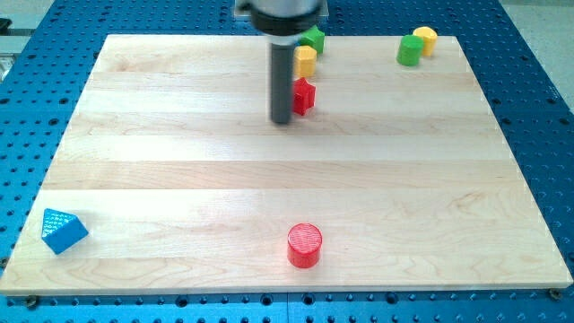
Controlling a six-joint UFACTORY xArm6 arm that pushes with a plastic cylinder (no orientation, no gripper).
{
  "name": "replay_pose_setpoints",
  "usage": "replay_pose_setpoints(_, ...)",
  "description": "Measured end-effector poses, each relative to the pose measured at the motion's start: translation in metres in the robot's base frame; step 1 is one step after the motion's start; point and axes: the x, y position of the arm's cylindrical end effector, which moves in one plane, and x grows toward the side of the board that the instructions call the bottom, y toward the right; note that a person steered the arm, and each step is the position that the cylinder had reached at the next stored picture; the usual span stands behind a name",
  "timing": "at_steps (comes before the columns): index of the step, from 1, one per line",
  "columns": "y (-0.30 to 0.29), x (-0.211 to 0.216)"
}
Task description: Move the red star to the left of the hexagon
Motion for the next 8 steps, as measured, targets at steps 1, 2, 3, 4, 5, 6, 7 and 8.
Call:
replay_pose_setpoints(1,0.034,0.020)
replay_pose_setpoints(2,0.104,-0.001)
replay_pose_setpoints(3,0.103,-0.015)
replay_pose_setpoints(4,0.047,-0.015)
replay_pose_setpoints(5,0.033,-0.017)
replay_pose_setpoints(6,0.027,0.020)
replay_pose_setpoints(7,-0.009,0.003)
replay_pose_setpoints(8,0.007,-0.030)
